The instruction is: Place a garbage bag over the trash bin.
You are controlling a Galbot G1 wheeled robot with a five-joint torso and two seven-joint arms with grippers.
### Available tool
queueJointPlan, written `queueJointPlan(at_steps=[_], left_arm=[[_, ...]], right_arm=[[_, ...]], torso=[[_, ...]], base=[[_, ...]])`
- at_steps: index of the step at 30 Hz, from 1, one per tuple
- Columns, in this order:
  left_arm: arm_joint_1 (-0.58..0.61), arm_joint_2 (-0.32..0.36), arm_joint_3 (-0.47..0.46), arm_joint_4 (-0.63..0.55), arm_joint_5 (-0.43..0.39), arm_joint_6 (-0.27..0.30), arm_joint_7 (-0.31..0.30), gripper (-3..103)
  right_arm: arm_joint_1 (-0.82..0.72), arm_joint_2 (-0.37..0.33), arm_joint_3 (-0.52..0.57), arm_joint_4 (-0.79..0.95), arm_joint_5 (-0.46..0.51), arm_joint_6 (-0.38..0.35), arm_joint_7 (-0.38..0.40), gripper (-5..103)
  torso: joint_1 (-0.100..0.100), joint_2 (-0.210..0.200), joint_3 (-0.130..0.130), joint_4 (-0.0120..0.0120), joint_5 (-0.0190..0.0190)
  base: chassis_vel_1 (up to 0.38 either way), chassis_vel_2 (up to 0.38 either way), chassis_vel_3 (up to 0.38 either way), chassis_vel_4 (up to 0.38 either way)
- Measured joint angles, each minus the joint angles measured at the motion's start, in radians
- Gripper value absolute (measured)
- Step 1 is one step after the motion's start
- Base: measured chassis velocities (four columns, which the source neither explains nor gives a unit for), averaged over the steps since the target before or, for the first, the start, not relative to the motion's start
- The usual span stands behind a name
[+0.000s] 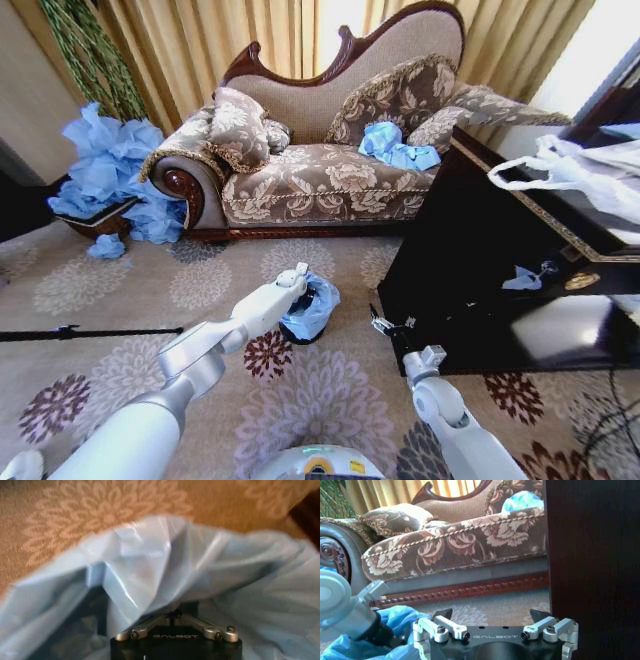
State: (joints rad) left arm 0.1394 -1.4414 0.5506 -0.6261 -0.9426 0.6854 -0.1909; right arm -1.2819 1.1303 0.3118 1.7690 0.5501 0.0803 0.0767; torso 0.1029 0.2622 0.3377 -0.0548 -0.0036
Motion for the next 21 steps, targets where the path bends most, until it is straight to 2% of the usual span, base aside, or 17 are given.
queueJointPlan(at_steps=[4,6,12,14,16,18,19,20,21], left_arm=[[0.001,-0.040,0.011,0.075,0.027,-0.010,0.030,0],[0.018,-0.057,0.016,0.114,0.048,-0.013,0.061,0],[0.051,-0.061,0.019,0.105,0.037,0.015,0.077,1],[0.055,-0.055,0.022,0.082,0.016,0.032,0.081,8],[0.053,-0.049,0.013,0.065,0.001,0.041,0.089,16],[0.050,-0.046,0.010,0.061,-0.001,0.042,0.091,16],[0.044,-0.036,0.008,0.054,-0.001,0.037,0.091,26],[0.042,-0.029,0.006,0.052,0.002,0.028,0.091,26],[0.041,-0.018,0.004,0.055,0.012,0.012,0.091,32]], right_arm=[[0.003,0.001,-0.001,-0.007,0.003,0.000,0.000,100],[0.000,0.002,-0.001,-0.011,0.004,0.000,0.000,100],[-0.003,0.000,0.001,-0.018,0.006,0.001,0.000,100],[-0.003,-0.001,0.002,-0.020,0.008,0.001,0.000,100],[-0.001,-0.002,0.003,-0.020,0.009,0.001,0.000,100],[-0.001,-0.002,0.004,-0.019,0.009,0.001,0.000,100],[-0.001,-0.002,0.005,-0.018,0.009,0.001,0.000,100],[-0.001,-0.002,0.006,-0.018,0.010,0.001,0.001,100],[-0.001,-0.002,0.008,-0.017,0.011,0.001,0.001,100]], torso=[[0.000,0.000,0.000,-0.0010,0.0001],[0.000,0.000,0.000,-0.0005,0.0002],[0.000,0.000,0.000,-0.0002,0.0002],[0.000,0.000,0.000,-0.0008,0.0001],[0.000,0.000,0.000,-0.0004,0.0001],[0.000,0.000,0.000,-0.0005,0.0000],[0.000,0.000,0.000,-0.0007,0.0002],[0.000,0.000,0.000,-0.0008,0.0002],[0.000,0.000,0.000,-0.0008,0.0001]], base=[[0.000,0.000,0.000,0.000],[0.000,0.000,0.000,0.000],[0.000,0.000,0.000,0.000],[0.000,0.000,0.000,0.000],[0.000,0.000,0.000,0.000],[0.000,0.000,0.000,0.000],[0.000,0.000,0.000,0.000],[0.000,0.000,0.000,0.000],[0.000,0.000,0.000,0.000]])
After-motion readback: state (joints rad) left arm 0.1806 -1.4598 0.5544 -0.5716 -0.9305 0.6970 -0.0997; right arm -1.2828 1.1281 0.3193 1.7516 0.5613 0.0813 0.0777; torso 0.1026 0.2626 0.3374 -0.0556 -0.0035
